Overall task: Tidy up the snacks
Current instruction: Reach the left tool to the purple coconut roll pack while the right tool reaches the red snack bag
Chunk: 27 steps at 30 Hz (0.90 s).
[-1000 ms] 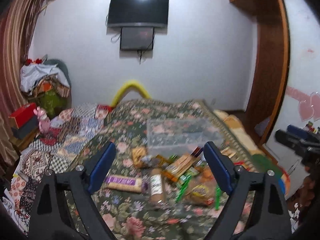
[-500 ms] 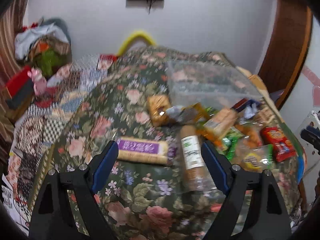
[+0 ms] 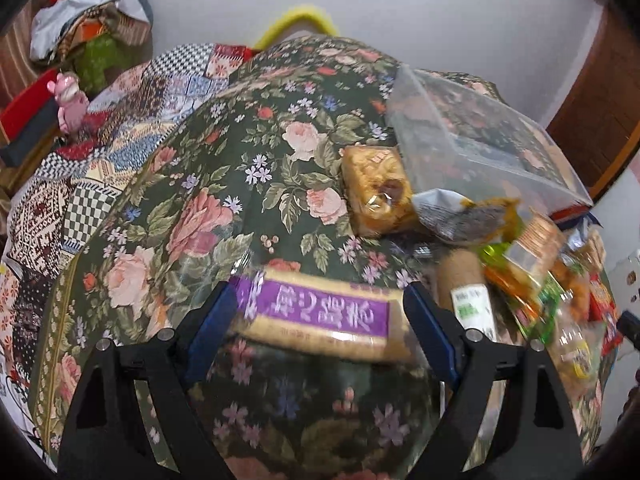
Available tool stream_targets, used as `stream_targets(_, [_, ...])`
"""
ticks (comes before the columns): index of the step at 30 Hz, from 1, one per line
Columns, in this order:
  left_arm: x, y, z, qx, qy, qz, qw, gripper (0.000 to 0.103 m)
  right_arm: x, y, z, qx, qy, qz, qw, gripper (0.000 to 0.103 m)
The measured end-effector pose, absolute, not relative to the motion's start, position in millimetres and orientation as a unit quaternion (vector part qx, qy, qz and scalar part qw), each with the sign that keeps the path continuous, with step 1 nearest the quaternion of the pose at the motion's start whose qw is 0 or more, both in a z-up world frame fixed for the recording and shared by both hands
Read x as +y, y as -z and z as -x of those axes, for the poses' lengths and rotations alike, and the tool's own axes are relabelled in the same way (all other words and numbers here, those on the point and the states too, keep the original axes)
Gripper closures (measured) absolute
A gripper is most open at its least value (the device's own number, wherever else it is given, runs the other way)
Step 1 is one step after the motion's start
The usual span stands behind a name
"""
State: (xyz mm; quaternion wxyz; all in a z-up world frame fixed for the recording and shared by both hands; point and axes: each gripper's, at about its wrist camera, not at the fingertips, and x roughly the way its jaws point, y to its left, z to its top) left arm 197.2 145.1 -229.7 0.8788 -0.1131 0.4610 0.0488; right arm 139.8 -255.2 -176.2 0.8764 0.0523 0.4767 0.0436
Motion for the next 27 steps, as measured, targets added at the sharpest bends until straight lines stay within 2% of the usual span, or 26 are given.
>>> stream_targets(5, [134, 244, -213, 0.471, -0.069, 0.088, 0.875, 0.015, -254, 181, -140, 0.483, -0.041, -0.049, 0.873, 0.016])
stream_targets(16, [133, 250, -175, 0.480, -0.075, 0.024, 0.874, 0.013, -252, 188, -143, 0.496, -0.056, -0.063, 0.864, 0.016])
stream_targets(27, [156, 252, -169, 0.502, -0.072, 0.097, 0.857, 0.013, -221, 195, -167, 0.500, -0.086, -0.037, 0.861, 0.014])
